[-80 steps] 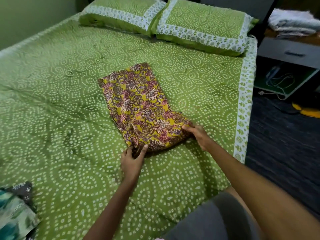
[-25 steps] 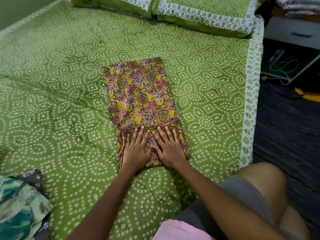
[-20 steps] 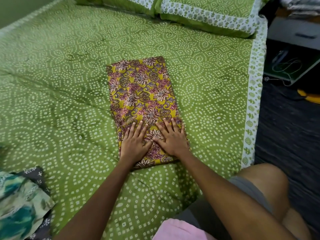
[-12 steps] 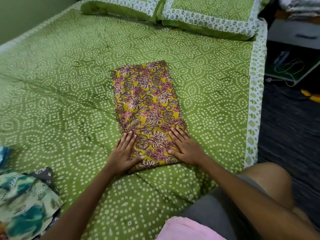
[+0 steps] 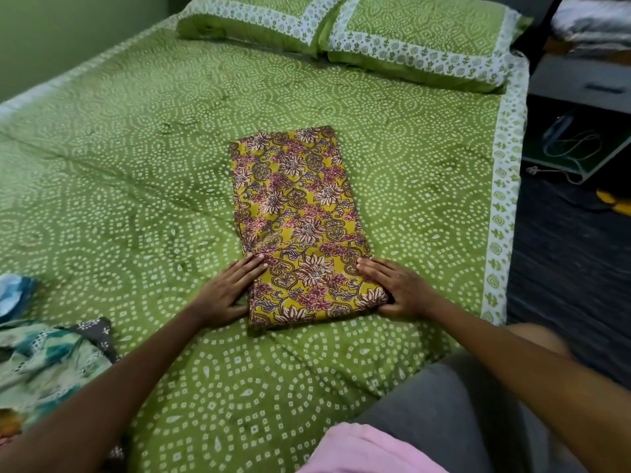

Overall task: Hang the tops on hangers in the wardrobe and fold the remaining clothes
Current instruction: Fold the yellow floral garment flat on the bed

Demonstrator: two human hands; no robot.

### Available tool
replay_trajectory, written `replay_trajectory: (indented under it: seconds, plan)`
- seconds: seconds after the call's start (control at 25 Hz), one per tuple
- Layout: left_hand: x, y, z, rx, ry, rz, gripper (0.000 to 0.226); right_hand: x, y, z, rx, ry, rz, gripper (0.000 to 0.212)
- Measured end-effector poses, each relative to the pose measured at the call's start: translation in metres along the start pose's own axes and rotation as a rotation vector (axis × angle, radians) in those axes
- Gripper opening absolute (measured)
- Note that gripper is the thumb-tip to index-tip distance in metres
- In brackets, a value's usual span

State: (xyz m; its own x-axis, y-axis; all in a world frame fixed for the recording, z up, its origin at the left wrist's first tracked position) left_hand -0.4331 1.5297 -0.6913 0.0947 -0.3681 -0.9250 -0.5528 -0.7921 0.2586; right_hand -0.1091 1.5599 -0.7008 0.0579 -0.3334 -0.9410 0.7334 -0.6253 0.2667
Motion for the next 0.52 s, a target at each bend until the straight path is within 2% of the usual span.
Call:
replay_trajectory:
  seconds: [0.08, 0.16, 0.28, 0.44, 0.52]
  plan:
    - [0.0, -0.003, 0.0, -0.011, -0.027, -0.005, 0.078, -0.004, -0.002, -0.005, -0.013, 0.078, 0.007, 0.089]
    - [0.001, -0.009, 0.002, -0.03, -0.038, -0.017, 0.073, -0.01, -0.006, -0.006, -0.057, 0.148, -0.003, 0.074]
    - [-0.001, -0.022, 0.007, -0.058, -0.01, -0.049, 0.065, -0.016, -0.018, -0.006, -0.094, 0.196, -0.117, 0.049]
    - [-0.006, -0.035, 0.007, -0.056, 0.001, -0.085, 0.068, -0.021, -0.043, -0.01, -0.024, 0.24, -0.157, 0.046]
    - [-0.007, -0.036, 0.007, -0.068, 0.025, -0.104, 0.07, -0.024, -0.053, -0.011, 0.022, 0.139, -0.129, 0.054]
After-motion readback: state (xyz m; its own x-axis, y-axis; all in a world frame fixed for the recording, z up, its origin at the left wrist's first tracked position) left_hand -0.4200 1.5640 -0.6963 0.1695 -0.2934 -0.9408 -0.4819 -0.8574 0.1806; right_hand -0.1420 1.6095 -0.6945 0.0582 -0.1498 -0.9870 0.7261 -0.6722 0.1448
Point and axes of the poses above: each hand's wrist, its own y-axis away from the middle knuckle, its own x-axis out of the palm, z = x × y, the point moved 6 cm from there along -y, towards the middle knuckle, and after that the axes turned 13 degrees about z, right-handed, at the moved point
